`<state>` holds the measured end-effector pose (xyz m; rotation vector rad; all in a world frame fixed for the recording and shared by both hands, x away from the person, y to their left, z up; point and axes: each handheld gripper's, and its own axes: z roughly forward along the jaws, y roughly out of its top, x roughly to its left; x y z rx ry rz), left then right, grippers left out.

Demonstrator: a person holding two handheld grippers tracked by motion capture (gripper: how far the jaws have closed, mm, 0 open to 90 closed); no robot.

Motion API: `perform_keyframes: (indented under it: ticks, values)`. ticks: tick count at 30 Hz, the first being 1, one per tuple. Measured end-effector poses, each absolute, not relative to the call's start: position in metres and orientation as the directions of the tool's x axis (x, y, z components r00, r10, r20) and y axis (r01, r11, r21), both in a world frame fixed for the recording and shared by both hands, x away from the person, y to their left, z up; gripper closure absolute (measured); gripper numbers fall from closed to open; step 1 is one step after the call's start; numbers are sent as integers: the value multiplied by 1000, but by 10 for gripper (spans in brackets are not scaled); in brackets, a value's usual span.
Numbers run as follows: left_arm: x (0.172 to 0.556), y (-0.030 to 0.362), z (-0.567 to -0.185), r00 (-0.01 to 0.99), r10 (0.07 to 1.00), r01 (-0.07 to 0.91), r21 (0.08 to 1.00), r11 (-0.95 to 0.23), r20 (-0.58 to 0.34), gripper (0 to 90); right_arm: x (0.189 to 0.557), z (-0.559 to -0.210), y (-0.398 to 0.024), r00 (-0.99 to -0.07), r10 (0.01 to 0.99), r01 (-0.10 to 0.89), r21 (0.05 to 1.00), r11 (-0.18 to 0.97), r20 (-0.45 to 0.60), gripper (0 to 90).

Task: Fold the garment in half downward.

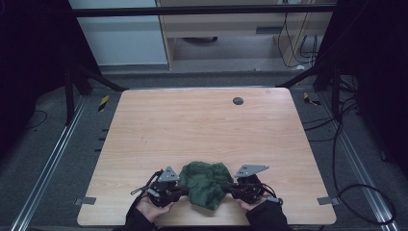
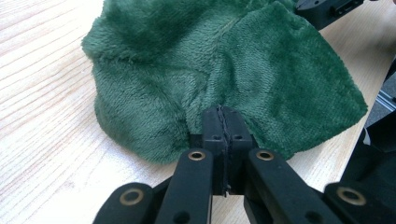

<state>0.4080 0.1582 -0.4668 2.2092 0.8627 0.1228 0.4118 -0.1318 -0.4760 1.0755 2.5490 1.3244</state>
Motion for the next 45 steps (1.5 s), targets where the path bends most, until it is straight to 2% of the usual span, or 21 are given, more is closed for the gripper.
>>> perform_keyframes:
  ticks: [7, 16, 22, 31, 34, 45]
  values:
    - [411, 168, -456, 752, 640, 536, 710, -456, -157, 880, 412, -467, -138, -744, 624, 533, 776, 338, 239, 877]
    - [421, 193, -447, 698, 702, 547, 738, -395, -141, 837, 419, -458, -159, -690, 692, 524, 807, 272, 214, 836]
    - [429, 211, -447, 642, 758, 555, 753, -354, -117, 759, 426, -459, -177, -631, 753, 523, 819, 237, 185, 782]
    - [439, 235, -454, 563, 822, 573, 758, -311, -88, 580, 436, -466, -202, -523, 845, 528, 821, 218, 111, 655]
    - [443, 242, -457, 540, 839, 571, 761, -308, -66, 532, 438, -468, -209, -494, 864, 533, 819, 214, 96, 602]
    - [455, 269, -464, 489, 872, 576, 764, -290, -38, 376, 444, -475, -226, -426, 904, 561, 796, 227, 42, 506]
